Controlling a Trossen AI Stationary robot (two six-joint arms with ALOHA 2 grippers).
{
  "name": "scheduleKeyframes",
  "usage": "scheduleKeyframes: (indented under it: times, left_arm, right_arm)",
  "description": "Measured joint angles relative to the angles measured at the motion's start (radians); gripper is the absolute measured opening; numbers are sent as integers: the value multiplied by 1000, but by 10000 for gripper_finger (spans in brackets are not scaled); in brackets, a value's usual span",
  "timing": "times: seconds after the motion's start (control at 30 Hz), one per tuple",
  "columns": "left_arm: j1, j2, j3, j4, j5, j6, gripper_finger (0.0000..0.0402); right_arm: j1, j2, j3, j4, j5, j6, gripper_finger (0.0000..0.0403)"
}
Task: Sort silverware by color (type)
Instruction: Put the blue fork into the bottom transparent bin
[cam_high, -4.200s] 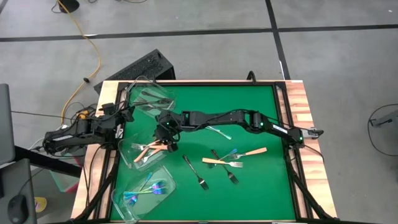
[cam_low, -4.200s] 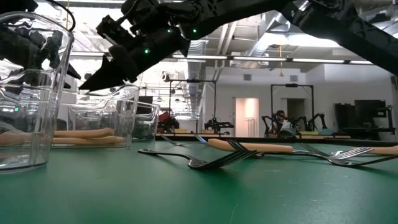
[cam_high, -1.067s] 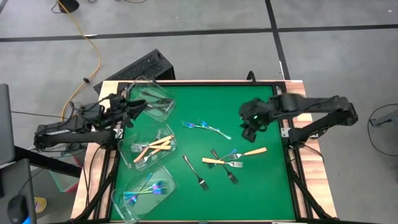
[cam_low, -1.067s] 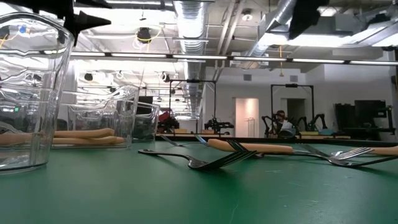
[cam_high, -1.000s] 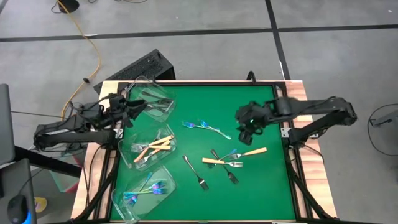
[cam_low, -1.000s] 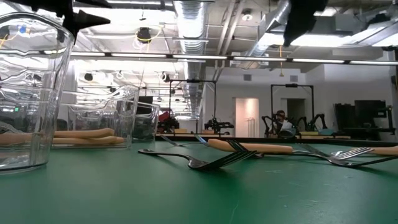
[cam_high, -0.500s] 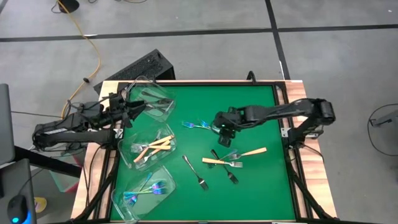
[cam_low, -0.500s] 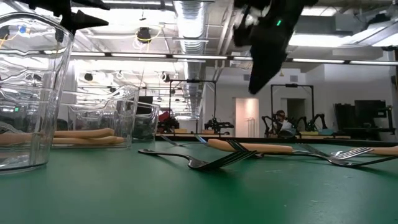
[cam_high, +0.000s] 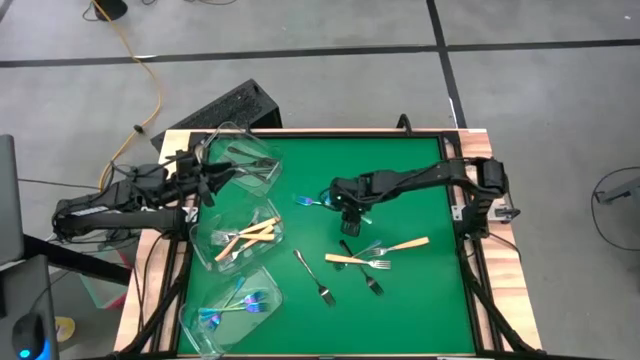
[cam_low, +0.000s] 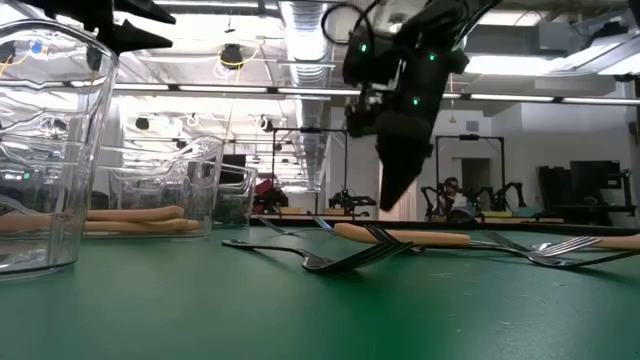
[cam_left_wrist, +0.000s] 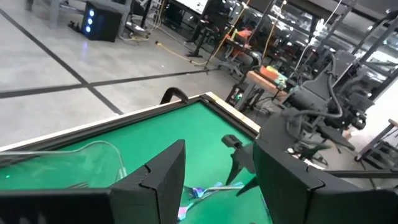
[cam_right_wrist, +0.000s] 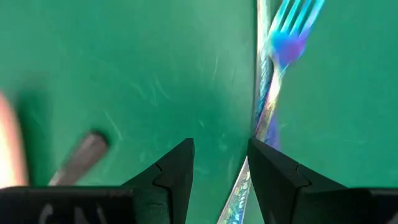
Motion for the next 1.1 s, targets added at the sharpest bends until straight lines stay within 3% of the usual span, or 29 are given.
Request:
scheduleKeyframes:
  times: [0.3,0.77,1.1]
  left_arm:
    - [0,0,0,-18,-45,28,172]
    - [0,0,0,-23,-65,41,172]
    - [0,0,-1,-23,-72,40,172]
  right_arm:
    - [-5,19,-1,60,0,-2,171]
    - [-158,27,0,177,-26,-39,171]
    - [-135,27,0,173,-42,-71,171]
